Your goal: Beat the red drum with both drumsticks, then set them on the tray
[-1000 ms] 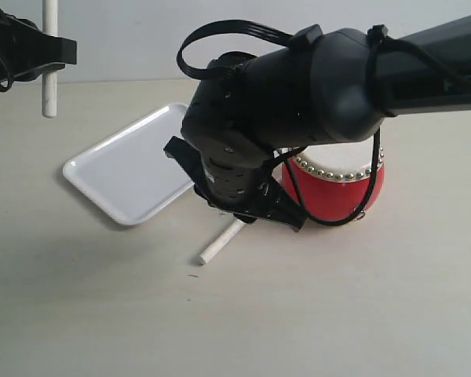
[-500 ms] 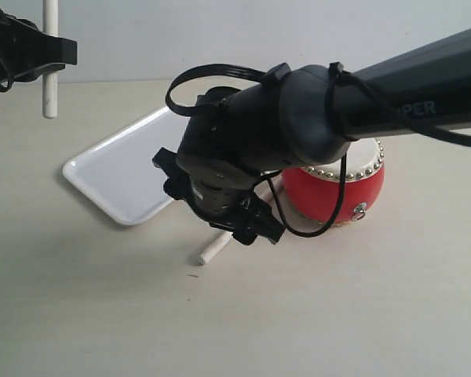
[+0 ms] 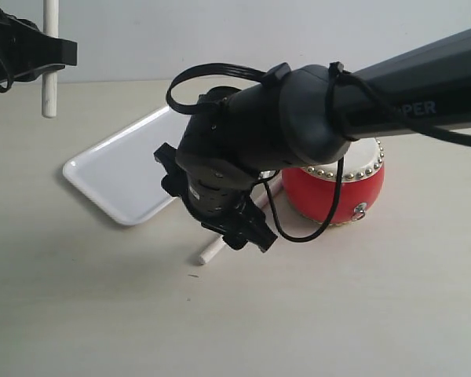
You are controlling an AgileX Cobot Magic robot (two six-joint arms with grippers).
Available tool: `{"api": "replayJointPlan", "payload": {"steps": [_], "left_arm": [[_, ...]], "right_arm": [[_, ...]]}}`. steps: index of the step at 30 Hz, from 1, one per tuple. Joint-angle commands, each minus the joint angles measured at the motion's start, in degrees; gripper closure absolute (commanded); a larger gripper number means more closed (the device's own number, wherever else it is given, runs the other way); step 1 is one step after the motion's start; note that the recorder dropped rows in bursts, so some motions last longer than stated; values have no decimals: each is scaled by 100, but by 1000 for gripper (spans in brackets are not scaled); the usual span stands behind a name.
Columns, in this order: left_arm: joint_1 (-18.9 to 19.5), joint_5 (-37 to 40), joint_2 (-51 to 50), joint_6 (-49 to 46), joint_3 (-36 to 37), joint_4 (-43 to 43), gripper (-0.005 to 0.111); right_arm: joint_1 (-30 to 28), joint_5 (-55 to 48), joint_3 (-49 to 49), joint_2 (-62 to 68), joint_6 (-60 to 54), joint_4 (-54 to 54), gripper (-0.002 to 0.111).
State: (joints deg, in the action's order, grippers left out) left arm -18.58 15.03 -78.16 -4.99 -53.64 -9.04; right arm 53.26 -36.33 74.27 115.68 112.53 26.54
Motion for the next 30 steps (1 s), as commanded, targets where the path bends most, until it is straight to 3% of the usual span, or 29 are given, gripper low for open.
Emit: {"api": "replayJointPlan", "payload": {"steps": [1,16,20,25,30], "left_arm": [[-35,-48,46,-46,17,-24,107],[-35,-142,46,-112,17,-24,107],[-35,-142,46,-197,17,-24,107],[-35,-142,46,-197,17,-24,107],[-35,-142,46,-197,17,-24,107]], "right_arm": [[-1,214,44,4,1,25,36],[-1,346,58,13,1,-47,36],[-1,-6,121,-27,1,-403,36],[-1,-1214,549,-65,-37,-386,36],[-93,-1767,991,-65,-816,-686,36]]}}
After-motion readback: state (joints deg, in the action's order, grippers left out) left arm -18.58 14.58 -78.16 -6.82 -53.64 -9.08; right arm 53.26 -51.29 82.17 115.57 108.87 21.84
